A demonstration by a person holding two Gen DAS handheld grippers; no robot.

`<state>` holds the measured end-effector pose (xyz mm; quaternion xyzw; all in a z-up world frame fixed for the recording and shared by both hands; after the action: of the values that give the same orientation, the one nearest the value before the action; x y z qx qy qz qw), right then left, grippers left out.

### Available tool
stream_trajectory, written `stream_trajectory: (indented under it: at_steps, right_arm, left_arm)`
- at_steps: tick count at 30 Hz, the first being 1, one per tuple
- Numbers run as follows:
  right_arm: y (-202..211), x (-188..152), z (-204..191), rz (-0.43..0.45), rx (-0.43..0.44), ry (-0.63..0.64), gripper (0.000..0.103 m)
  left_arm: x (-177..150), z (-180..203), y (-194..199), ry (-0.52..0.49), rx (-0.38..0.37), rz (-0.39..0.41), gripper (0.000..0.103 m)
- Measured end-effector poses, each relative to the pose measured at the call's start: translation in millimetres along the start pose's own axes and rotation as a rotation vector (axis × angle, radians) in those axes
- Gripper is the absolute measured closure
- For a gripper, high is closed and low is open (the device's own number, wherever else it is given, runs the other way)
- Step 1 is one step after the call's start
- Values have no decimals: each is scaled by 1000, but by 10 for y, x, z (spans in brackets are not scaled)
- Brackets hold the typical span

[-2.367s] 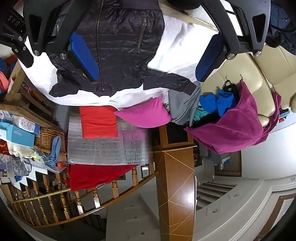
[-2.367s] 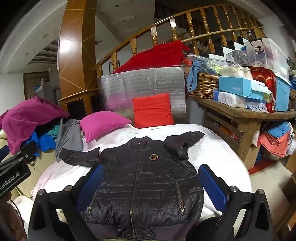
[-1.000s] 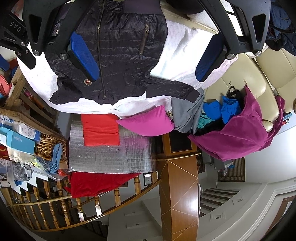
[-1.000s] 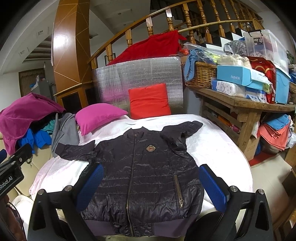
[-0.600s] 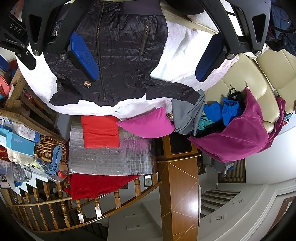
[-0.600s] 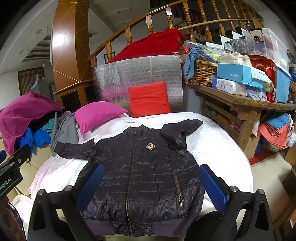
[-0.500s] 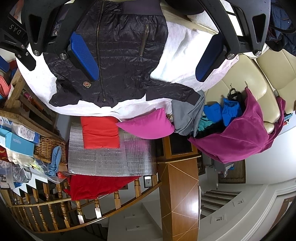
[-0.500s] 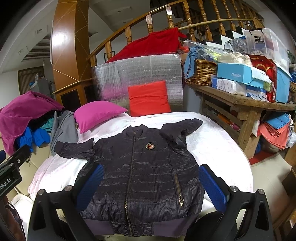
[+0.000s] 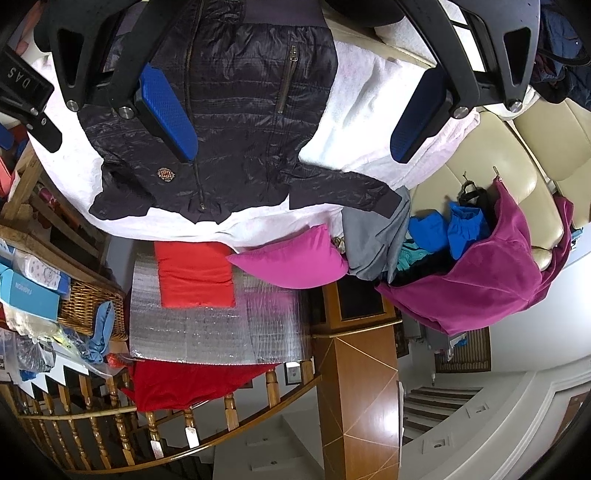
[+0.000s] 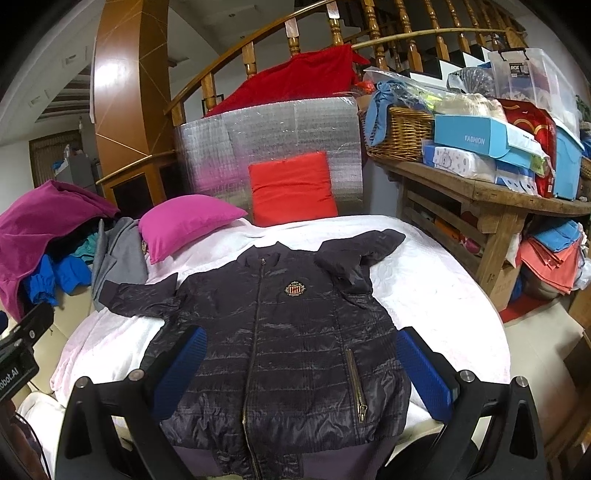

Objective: Fold large clothes
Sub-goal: 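Grasp the jacket sleeve nearest the right gripper with the right gripper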

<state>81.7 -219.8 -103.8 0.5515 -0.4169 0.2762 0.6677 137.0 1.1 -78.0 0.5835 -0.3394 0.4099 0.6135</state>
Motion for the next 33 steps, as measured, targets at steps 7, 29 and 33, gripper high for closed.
stream_trajectory:
  at_steps: [7,29,33]
  right_arm:
    - [-291,107,84,-13,2,-17,0]
    - [-3656,74,2234,-195,358,-675,0]
    - [-4295,78,2479,-181,423,-848,0]
  left_arm:
    - [-14,69,-290,-16,21,-32,0]
    - [-1444,651,-3419,-8,60,-585,0]
    - [-1538,774,-3523,-71,74,-601,0]
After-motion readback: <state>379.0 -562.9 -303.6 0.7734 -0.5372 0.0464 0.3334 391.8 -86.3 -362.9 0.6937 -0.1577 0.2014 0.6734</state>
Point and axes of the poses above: each gripper's, at about its wrist camera, not at the fingertips, and y roughly against the way its jaws point, z to its right, x to its top, the point moved 9 cm from there along -y, roughly the way its jaws point, and after that the axes turned 11 degrees about y, right-handed, at the moved point
